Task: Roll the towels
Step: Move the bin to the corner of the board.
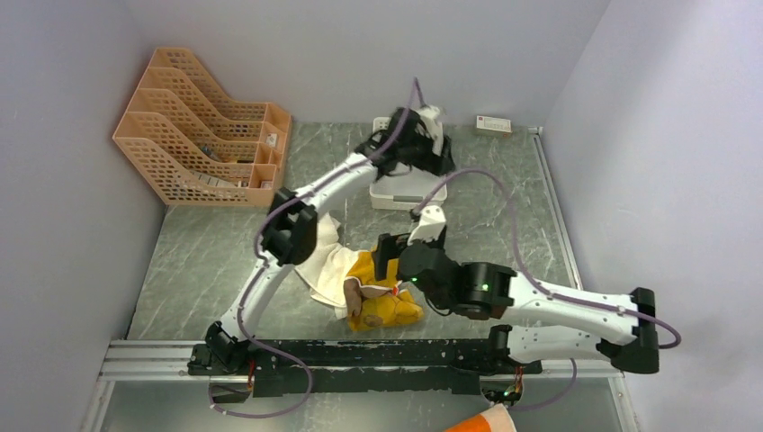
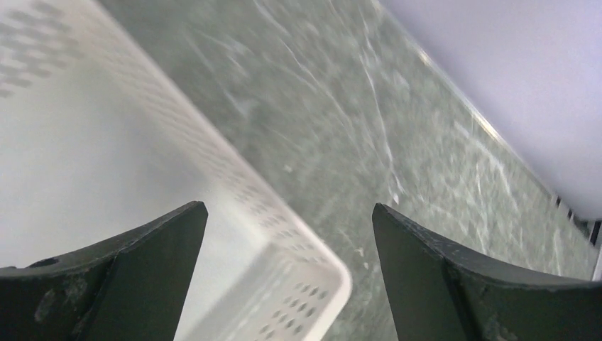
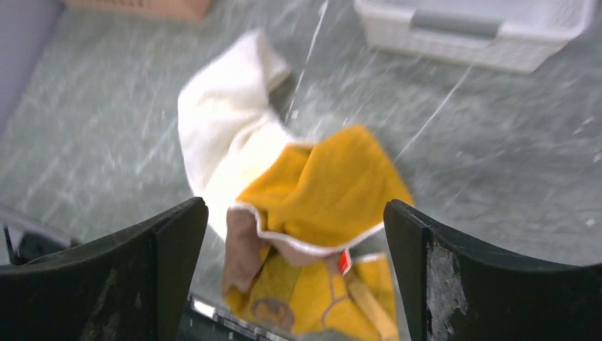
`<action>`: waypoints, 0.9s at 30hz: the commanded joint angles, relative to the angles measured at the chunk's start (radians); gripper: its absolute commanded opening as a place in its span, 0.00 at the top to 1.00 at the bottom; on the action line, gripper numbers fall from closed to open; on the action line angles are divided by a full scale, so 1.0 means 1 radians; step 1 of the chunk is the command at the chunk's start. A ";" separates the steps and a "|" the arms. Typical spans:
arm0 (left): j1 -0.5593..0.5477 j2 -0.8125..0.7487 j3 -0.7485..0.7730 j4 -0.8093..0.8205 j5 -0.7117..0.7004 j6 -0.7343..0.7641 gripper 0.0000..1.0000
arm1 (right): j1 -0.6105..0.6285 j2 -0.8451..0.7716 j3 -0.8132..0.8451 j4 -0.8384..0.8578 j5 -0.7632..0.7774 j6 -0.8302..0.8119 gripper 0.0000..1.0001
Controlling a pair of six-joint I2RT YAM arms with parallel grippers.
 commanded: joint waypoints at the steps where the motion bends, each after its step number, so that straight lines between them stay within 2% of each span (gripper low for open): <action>1: 0.185 -0.273 -0.031 0.071 0.001 0.007 0.00 | -0.039 -0.112 -0.021 0.060 0.212 -0.087 0.02; 3: 0.250 -0.366 -0.088 0.082 0.013 0.003 0.00 | -0.085 -0.149 -0.036 0.126 0.228 -0.147 0.00; 5: 0.292 -0.469 -0.173 0.093 0.004 0.019 0.00 | -0.195 -0.171 -0.055 0.211 0.151 -0.219 0.00; 7: 0.317 -0.566 -0.264 0.088 -0.035 0.053 0.00 | -0.406 -0.151 -0.051 0.250 -0.036 -0.245 0.00; 8: 0.323 -0.613 -0.312 0.069 -0.059 0.077 0.00 | -0.570 -0.123 -0.040 0.255 -0.149 -0.250 0.00; 11: 0.330 -0.758 -0.471 0.028 -0.136 0.126 0.00 | -0.860 0.046 0.043 0.213 -0.410 -0.266 0.00; 14: 0.331 -0.883 -0.659 0.007 -0.181 0.138 0.00 | -1.034 0.254 0.162 0.178 -0.537 -0.311 0.00; 17: 0.335 -1.010 -0.863 -0.003 -0.223 0.118 0.01 | -1.119 0.453 0.268 0.181 -0.576 -0.362 0.00; 21: 0.335 -1.167 -1.085 -0.015 -0.221 0.076 0.01 | -1.134 0.619 0.348 0.246 -0.637 -0.432 0.03; 27: 0.335 -1.338 -1.293 -0.098 -0.227 0.045 0.03 | -1.134 0.813 0.497 0.230 -0.680 -0.492 0.06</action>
